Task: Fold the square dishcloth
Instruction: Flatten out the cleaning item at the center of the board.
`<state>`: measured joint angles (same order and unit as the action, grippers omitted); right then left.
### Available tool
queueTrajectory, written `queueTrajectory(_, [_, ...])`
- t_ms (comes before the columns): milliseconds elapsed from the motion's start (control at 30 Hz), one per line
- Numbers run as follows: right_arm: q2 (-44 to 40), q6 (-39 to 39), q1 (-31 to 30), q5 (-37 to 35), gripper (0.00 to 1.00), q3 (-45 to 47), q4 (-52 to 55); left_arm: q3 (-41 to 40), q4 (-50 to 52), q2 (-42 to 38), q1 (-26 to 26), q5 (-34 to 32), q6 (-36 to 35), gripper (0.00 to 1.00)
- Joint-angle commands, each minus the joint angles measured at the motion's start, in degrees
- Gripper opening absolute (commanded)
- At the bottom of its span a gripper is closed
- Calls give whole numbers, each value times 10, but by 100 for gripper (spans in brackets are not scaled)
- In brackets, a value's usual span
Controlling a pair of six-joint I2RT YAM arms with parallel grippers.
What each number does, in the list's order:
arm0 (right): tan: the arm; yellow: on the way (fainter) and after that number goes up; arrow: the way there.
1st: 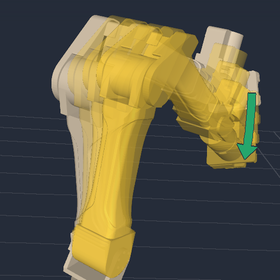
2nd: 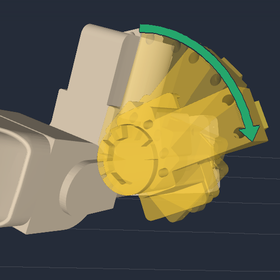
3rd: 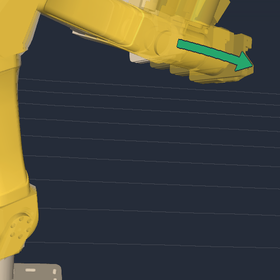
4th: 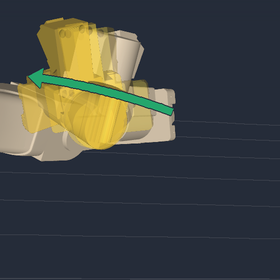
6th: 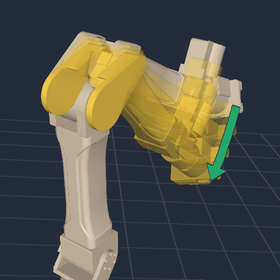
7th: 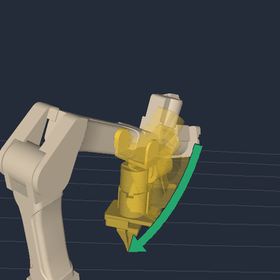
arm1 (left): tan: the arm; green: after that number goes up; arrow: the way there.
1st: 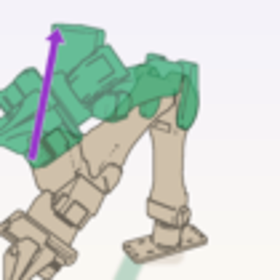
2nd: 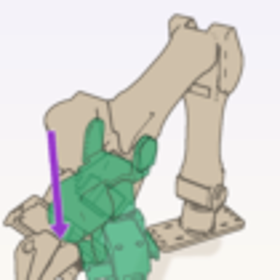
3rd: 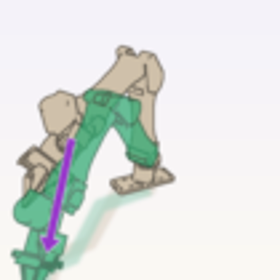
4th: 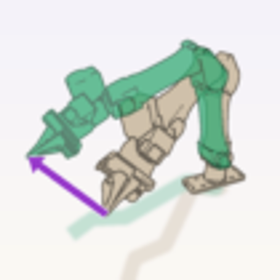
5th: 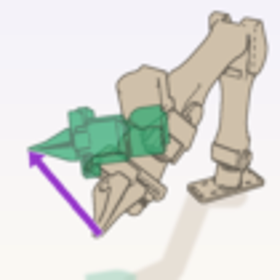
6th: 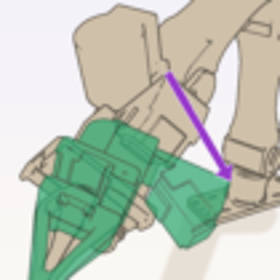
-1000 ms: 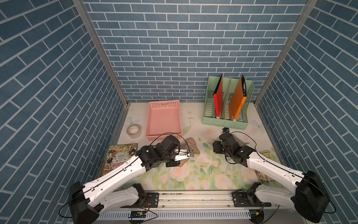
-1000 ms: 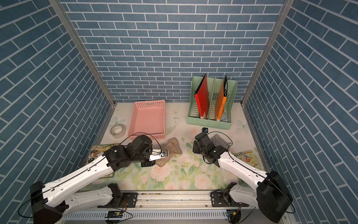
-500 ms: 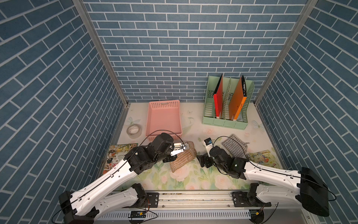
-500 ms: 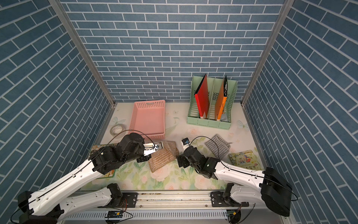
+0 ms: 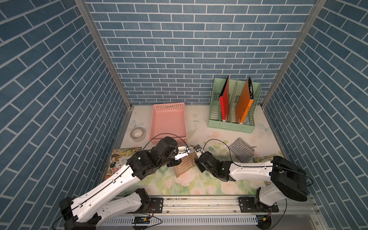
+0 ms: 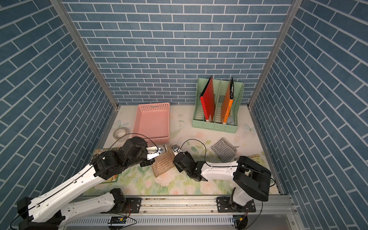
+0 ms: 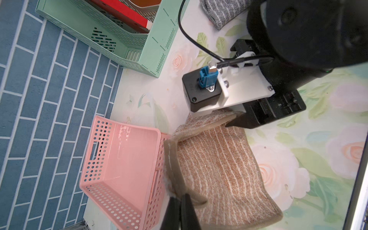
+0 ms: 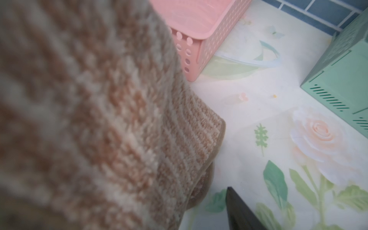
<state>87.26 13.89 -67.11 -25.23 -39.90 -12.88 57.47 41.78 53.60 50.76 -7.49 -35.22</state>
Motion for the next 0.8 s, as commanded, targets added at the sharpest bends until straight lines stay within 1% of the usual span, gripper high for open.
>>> queueTrajectory(0, [-41,-22,1,-48,39,0,-27,-5,14,-11,-2,10,7,0])
queueTrajectory(67, [-74,-26,1,-38,19,1,1,-2,19,-16,-2,22,9,0])
queueTrajectory(100, [-91,-26,0,-30,11,1,19,0,22,-18,-2,28,12,0])
queueTrajectory(167, [-132,-21,-7,-15,0,-1,74,4,30,-21,-2,45,18,0])
queueTrajectory(267, [-189,-1,-28,-10,0,-19,181,14,51,-26,-2,88,33,0])
queueTrajectory(367, [-237,27,-63,-2,0,-51,303,18,72,-34,-2,136,48,0])
queueTrajectory(500, [-278,70,-107,17,0,-98,423,24,102,-56,-1,181,56,0])
queueTrajectory(600, [-284,85,-115,17,0,-117,473,22,107,-78,-1,188,57,0])
queueTrajectory(767, [-275,85,-116,39,0,-137,504,17,129,-85,-1,189,52,0])
